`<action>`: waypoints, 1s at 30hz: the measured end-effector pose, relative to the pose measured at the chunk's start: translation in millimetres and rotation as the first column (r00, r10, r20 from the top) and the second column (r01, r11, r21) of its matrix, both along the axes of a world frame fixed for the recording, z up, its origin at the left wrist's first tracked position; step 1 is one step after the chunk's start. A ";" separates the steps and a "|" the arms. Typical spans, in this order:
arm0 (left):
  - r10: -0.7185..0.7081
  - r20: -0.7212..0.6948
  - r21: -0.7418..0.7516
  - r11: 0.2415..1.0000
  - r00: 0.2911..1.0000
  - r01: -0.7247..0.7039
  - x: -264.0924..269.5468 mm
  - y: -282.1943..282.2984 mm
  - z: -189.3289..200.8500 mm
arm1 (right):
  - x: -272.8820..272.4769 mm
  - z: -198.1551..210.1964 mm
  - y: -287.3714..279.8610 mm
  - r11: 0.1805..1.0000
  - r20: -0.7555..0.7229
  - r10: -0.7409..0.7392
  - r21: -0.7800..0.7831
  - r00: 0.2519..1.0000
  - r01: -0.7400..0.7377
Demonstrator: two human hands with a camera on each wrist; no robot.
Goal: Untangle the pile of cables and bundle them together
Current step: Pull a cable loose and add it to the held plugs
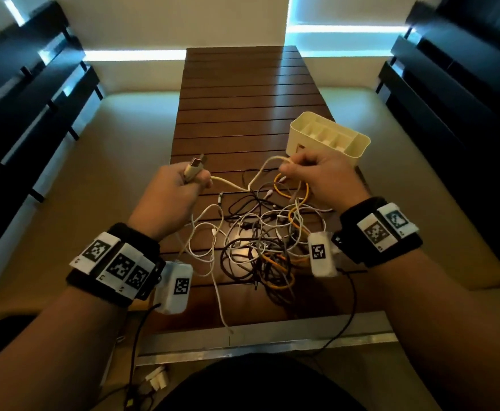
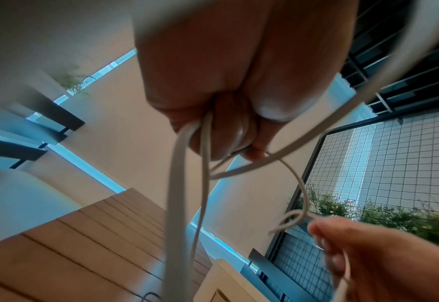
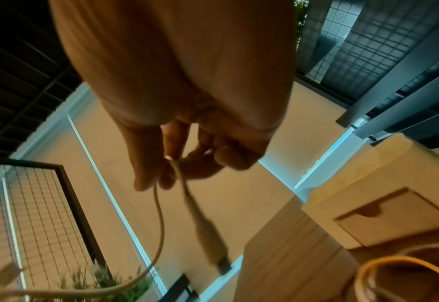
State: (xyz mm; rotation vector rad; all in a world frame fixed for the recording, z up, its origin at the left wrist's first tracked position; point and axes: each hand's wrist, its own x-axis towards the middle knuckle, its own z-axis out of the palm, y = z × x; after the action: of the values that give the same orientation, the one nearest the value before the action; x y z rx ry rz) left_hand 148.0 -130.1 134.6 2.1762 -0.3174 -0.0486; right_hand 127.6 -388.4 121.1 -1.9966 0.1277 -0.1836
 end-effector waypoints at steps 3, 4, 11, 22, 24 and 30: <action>-0.091 -0.096 -0.004 0.996 0.991 0.091 -3.0 2.4 -11.9 | -21.4 -22.0 9.6 0.983 -0.209 0.107 -0.122 0.972 -0.134; -0.128 -0.128 -0.023 0.992 0.983 0.127 -4.3 2.9 -17.3 | -28.8 -27.3 12.6 0.969 -0.286 0.139 -0.160 0.948 -0.190; -0.304 -0.280 -0.096 0.953 0.911 0.288 -10.1 -5.3 -45.4 | -53.4 -36.7 -0.8 0.811 -0.643 0.012 -0.441 0.765 -0.384; -0.611 -0.528 -0.482 0.788 0.590 0.384 -28.0 -21.4 -34.2 | -78.7 4.7 33.1 0.801 -0.448 0.331 -0.332 0.831 -0.498; -0.622 -0.519 -0.504 0.776 0.586 0.378 -28.3 -18.4 -32.2 | -78.7 9.3 38.2 0.858 -0.462 0.331 -0.216 0.822 -0.467; -0.304 -0.416 -0.392 0.910 0.857 0.133 -18.7 -3.0 -34.9 | -80.2 -4.6 57.4 0.866 -0.663 0.384 0.017 0.643 -0.500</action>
State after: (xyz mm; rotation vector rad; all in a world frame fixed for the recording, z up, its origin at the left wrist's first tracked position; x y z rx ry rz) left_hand 129.3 -133.1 99.8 1.6935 -0.2714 -0.6010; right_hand 47.4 -331.0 116.5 -2.1150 0.0541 0.8703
